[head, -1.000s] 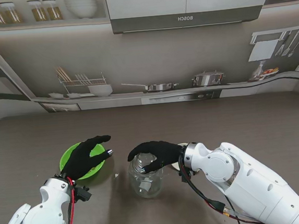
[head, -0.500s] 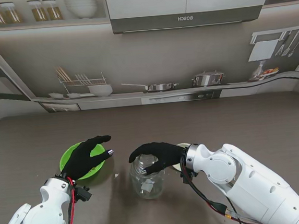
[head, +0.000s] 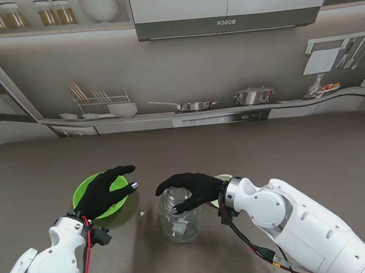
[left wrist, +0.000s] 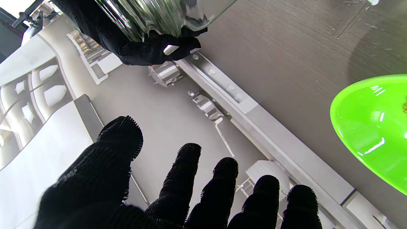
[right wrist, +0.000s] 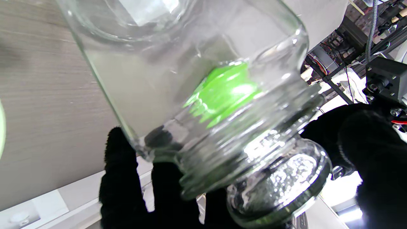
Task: Pour mung beans into a glass jar with a funnel
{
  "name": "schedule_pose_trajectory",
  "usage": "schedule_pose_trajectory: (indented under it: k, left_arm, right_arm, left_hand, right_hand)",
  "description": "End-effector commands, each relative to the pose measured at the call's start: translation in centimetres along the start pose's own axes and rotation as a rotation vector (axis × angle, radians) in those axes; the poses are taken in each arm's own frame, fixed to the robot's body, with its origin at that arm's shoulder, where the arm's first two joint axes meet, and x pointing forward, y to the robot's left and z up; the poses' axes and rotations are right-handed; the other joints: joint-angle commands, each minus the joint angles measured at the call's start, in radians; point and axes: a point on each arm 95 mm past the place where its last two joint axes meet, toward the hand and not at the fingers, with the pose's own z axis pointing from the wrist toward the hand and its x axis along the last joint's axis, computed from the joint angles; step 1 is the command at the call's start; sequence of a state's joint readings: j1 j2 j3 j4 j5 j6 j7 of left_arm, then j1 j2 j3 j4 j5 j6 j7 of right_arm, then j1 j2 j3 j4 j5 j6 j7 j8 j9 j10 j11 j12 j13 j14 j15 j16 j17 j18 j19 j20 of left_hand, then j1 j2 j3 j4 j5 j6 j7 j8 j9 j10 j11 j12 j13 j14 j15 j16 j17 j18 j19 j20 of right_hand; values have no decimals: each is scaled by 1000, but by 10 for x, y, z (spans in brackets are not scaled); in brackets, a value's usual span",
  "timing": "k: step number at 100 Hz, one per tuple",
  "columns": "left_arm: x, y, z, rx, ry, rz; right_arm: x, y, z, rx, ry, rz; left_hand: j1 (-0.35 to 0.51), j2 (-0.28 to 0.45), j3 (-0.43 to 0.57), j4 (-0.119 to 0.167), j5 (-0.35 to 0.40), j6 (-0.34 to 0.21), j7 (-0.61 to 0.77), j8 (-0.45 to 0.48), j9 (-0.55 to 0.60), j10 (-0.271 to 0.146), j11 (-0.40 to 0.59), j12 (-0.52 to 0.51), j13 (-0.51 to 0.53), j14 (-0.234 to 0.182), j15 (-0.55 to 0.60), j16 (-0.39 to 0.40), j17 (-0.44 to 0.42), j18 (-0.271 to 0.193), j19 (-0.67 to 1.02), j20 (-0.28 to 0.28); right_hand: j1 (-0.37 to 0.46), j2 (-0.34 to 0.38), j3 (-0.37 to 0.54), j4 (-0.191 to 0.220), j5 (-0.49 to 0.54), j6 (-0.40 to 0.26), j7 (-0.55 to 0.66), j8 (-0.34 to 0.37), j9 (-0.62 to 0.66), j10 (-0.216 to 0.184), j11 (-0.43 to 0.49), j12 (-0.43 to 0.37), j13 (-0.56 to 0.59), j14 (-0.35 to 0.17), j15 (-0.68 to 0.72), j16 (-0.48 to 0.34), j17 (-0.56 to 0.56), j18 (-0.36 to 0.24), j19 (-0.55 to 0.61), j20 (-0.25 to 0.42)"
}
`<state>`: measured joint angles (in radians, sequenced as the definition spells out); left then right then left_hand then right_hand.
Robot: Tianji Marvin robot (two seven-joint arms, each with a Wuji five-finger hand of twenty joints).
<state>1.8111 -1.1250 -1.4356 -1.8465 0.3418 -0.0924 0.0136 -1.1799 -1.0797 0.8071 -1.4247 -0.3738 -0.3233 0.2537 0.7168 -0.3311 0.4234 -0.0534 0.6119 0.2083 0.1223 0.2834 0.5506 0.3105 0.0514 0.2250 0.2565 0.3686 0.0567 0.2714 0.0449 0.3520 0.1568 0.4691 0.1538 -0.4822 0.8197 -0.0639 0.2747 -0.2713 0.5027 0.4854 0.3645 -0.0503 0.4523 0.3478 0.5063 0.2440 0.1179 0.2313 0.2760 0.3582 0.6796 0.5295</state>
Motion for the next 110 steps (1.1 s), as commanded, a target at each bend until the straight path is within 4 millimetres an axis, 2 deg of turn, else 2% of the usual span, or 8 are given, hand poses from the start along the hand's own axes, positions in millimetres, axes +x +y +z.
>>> schedule_pose_trajectory:
  k: [1, 19, 39, 57, 82, 110]
  left_arm:
    - [3, 1, -1, -17, 2, -5]
    - [2, 1, -1, -18, 2, -5]
    - [2, 0, -1, -19, 4, -3]
    - [2, 0, -1, -17, 3, -3]
    - [2, 0, -1, -18, 2, -3]
    - [2, 0, -1, -18, 4, -1]
  right_arm:
    - [-11, -19, -4, 49, -45, 17]
    - [-8, -12, -2, 2, -48, 18]
    - [-4, -4, -3, -17, -53, 18]
    - [-2, -7, -4, -13, -33, 15]
    - [3, -11, -5, -26, -12, 10]
    - [10, -3, -5, -78, -9, 0]
  left_hand:
    - [2, 54, -18, 20, -18, -30, -14, -5, 8, -14, 1, 9, -13, -7, -10, -6, -15, -29, -23, 10]
    - [3, 54, -18, 20, -18, -30, -14, -5, 6, -12, 1, 9, -14, -7, -11, -6, -16, -30, -23, 10]
    - [3, 54, -19, 20, -16, -32, -13, -5, 9, -13, 2, 9, -13, -5, -10, -6, -16, -28, -23, 10]
    - [4, 54, -20, 20, -17, -35, -13, -5, 9, -12, 2, 9, -13, -6, -10, -6, -15, -29, -23, 10]
    - [4, 55, -20, 20, -13, -33, -12, -4, 8, -13, 1, 9, -13, -8, -10, -6, -16, -30, -23, 10]
    - [4, 55, -21, 20, -15, -35, -13, -5, 9, -13, 1, 9, -12, -6, -10, -5, -16, -29, -23, 10]
  right_hand:
    - [-27, -21, -38, 30, -1, 52, -19, -2, -33, 10, -18, -14, -16, 27, -21, -25, -8, 59, -7, 6]
    - [-53, -37, -51, 35, 0, 51, -38, -6, -38, 10, -25, -18, -25, 26, -27, -35, -12, 67, -19, 3]
    - [-72, -60, -9, 35, 5, 51, -55, -4, -34, 13, -30, -22, -24, 28, -24, -42, -12, 75, -27, 5]
    - [-72, -64, -3, 32, 7, 51, -61, -2, -32, 13, -32, -23, -19, 19, -22, -43, -13, 62, -29, 8]
    - [-64, -75, -2, 32, 4, 37, -72, 1, -27, 22, -23, -17, 1, 23, -11, -38, 5, 82, -19, 17]
    - [-75, -76, -3, 36, -16, 37, -109, 4, -52, 36, -20, -13, -4, 33, -12, -36, 2, 100, -16, 21]
